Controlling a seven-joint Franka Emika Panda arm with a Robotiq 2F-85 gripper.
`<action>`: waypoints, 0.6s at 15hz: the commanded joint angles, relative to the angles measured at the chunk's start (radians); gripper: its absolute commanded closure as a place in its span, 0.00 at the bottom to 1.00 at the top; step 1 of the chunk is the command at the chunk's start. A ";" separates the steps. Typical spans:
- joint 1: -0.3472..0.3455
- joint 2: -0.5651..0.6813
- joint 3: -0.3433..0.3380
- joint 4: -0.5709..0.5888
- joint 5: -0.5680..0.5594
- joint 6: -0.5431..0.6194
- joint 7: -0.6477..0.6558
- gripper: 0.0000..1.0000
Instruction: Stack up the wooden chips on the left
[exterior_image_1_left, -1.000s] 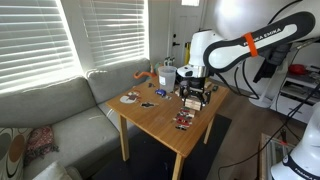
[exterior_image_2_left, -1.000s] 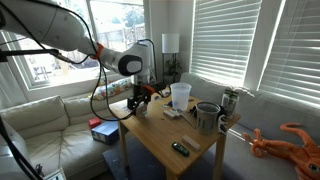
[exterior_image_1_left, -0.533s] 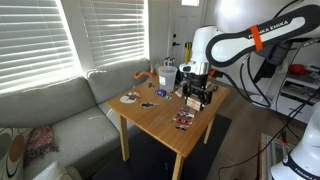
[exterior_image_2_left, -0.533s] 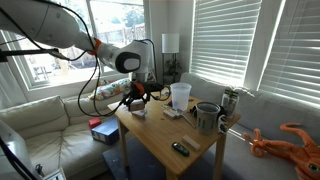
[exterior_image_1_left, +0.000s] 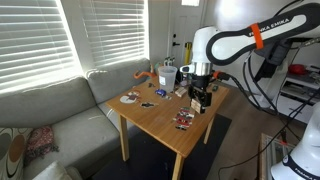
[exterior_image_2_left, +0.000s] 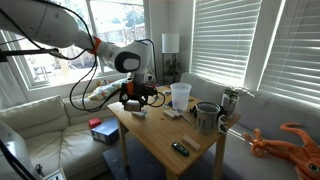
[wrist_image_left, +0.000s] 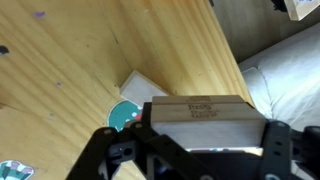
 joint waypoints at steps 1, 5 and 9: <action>-0.005 -0.033 0.004 -0.020 0.006 -0.026 0.143 0.41; -0.007 -0.043 0.006 -0.031 -0.019 -0.024 0.300 0.41; -0.007 -0.042 0.003 -0.028 -0.027 -0.035 0.412 0.41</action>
